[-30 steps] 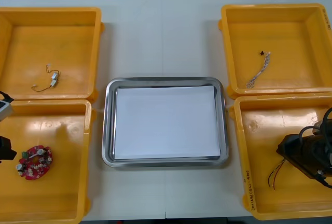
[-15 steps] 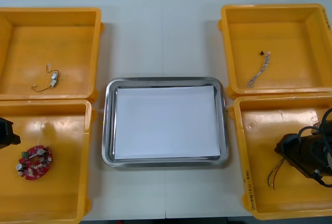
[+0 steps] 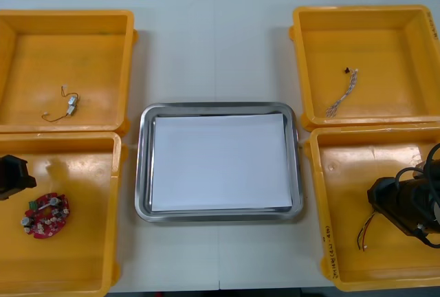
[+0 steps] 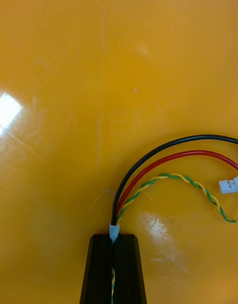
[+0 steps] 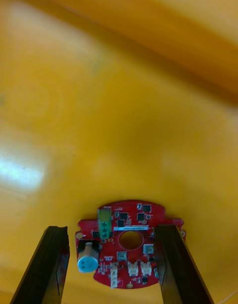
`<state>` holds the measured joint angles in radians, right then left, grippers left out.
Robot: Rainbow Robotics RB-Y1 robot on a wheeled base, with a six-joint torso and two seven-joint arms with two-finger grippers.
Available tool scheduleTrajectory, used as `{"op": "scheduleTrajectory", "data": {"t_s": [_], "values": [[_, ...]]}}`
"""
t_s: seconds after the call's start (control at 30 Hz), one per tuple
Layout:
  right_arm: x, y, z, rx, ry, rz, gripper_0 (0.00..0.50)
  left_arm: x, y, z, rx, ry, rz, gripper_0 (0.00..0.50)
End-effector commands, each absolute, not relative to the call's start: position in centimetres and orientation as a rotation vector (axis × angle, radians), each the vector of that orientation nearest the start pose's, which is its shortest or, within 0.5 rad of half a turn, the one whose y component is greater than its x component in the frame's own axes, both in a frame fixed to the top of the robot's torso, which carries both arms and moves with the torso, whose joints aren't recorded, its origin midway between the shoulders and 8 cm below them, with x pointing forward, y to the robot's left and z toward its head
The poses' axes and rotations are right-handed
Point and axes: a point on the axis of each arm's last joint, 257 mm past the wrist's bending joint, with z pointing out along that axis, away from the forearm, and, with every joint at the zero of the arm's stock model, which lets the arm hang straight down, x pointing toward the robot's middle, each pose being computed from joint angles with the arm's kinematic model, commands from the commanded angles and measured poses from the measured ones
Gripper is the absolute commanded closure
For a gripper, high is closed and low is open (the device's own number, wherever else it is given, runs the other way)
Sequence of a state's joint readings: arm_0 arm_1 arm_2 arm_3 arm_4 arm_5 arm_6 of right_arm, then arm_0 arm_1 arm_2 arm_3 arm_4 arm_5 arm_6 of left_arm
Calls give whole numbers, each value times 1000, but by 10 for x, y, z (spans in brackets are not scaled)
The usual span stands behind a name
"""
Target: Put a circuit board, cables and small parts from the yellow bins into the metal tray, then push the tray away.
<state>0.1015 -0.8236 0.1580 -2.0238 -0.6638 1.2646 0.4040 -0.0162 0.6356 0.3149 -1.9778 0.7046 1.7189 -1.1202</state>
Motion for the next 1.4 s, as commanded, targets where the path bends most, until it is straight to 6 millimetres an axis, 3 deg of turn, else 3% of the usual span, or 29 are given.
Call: {"op": "scheduleTrajectory", "data": {"t_s": [0.03, 0.2, 0.7, 0.97, 1.2, 1.4], "values": [[364, -319, -341, 994, 2552, 315, 500, 360, 398, -283, -527, 2712, -133, 0], [368, -318, -333, 958, 2558, 310, 500, 356, 396, -293, -542, 2722, -144, 0], [357, -306, -268, 591, 2631, 205, 500, 344, 402, -312, -521, 2716, -136, 0], [351, -295, -237, 267, 2649, 131, 500, 339, 402, -322, -496, 2717, -129, 0], [345, -280, -220, -86, 2649, 61, 500, 337, 400, -326, -475, 2722, -125, 0], [341, -268, -216, -258, 2634, 58, 500, 336, 399, -327, -462, 2726, -124, 0]]}}
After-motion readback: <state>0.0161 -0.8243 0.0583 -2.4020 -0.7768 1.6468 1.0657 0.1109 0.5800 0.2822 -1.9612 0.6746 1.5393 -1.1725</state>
